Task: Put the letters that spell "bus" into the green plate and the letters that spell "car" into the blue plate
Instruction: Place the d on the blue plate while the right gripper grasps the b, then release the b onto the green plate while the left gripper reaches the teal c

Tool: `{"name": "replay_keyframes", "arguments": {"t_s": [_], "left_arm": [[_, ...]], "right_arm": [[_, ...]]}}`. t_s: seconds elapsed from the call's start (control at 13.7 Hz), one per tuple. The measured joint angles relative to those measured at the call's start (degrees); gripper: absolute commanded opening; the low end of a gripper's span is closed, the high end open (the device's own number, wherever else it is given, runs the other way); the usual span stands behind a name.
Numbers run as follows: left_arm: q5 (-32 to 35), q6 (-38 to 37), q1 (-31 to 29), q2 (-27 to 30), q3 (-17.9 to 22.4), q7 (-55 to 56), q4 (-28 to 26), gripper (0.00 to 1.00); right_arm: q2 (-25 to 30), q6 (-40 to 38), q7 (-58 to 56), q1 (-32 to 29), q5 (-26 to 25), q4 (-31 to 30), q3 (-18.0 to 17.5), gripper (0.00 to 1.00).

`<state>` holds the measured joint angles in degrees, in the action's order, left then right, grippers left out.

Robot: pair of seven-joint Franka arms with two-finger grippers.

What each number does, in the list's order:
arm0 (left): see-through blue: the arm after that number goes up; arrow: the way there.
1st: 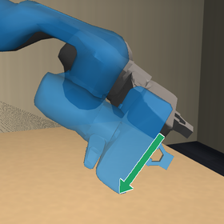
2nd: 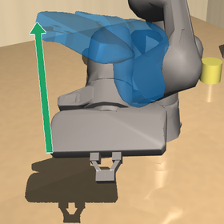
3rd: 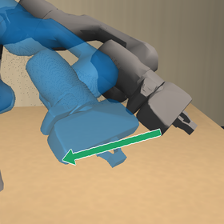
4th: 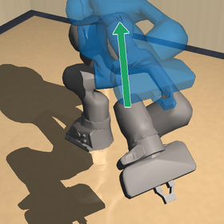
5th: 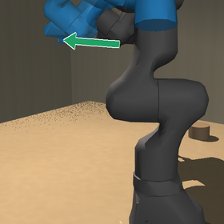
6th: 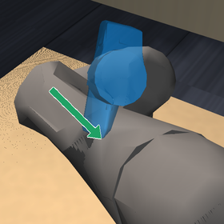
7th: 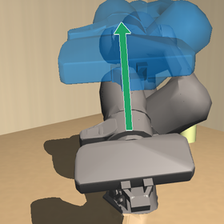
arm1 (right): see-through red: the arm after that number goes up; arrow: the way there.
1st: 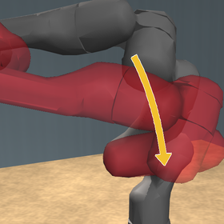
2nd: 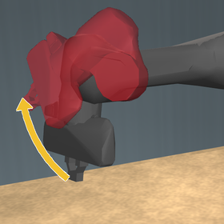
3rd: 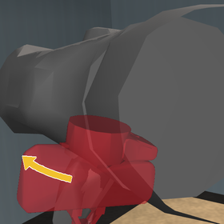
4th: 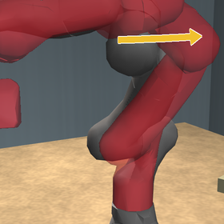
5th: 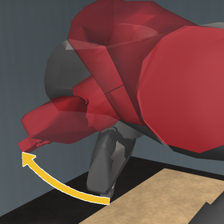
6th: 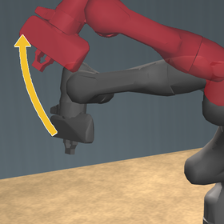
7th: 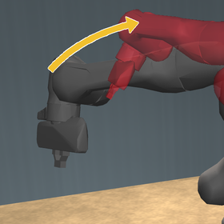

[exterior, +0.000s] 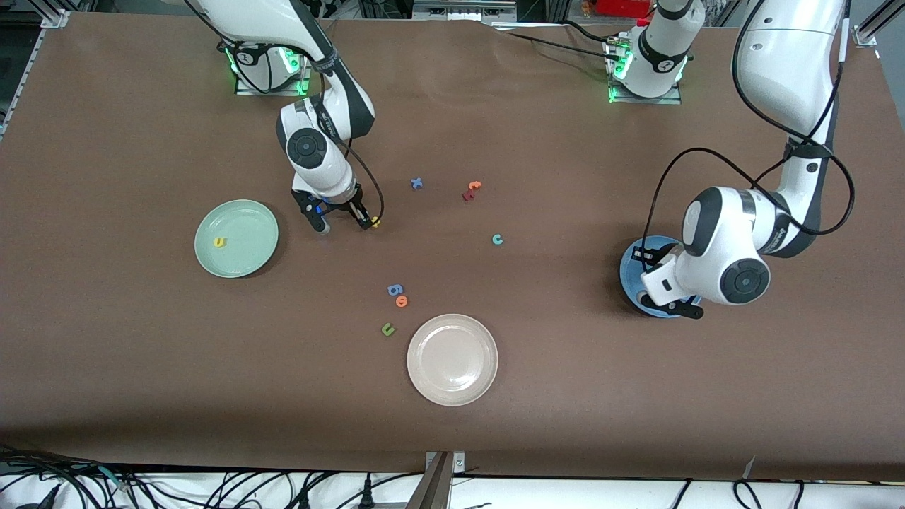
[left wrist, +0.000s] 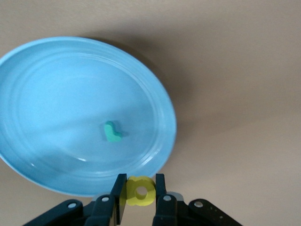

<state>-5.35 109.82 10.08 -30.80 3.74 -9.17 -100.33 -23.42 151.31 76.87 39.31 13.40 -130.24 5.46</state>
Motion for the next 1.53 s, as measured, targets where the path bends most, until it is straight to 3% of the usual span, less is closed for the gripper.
{"name": "replay_keyframes", "arguments": {"t_s": [0.15, 0.58, 0.66, 0.73, 1.09, 1.31, 1.53], "left_arm": [[0.0, 7.08, -0.7, 3.53, 0.0, -1.21, -7.36, 0.13], [0.0, 21.86, -0.84, 7.94, -0.24, -1.48, -20.46, 0.14], [0.0, 23.87, -0.84, 8.05, -0.24, -1.48, -21.6, 0.36], [0.0, 25.67, -0.85, 8.09, -0.24, -1.52, -22.53, 0.99], [0.0, 27.06, -1.12, 8.98, -0.23, -3.78, -23.19, 1.0], [0.0, 26.96, -1.08, 10.06, -1.3, -3.17, -22.87, 1.0], [0.0, 26.94, -0.93, 10.31, -6.54, 4.34, -21.84, 1.0]], "right_arm": [[0.6, -0.36, 0.0, 0.0, 0.0, -0.07, 0.01, 0.04], [0.54, -0.81, -0.44, 0.02, 0.0, 0.21, 0.14, 0.04], [0.8, -2.75, -1.24, 0.04, -0.01, 0.99, 0.79, 0.04], [1.33, -6.25, -2.74, 0.05, -0.01, 2.37, 2.05, 0.04], [5.64, -27.72, -19.56, -0.08, -0.01, 9.7, 13.9, 0.04], [6.12, -31.84, -33.65, -0.23, -0.01, 9.62, 21.57, 0.04], [5.29, -32.45, -44.39, -0.59, -0.01, 8.72, 26.12, 0.04]]}}
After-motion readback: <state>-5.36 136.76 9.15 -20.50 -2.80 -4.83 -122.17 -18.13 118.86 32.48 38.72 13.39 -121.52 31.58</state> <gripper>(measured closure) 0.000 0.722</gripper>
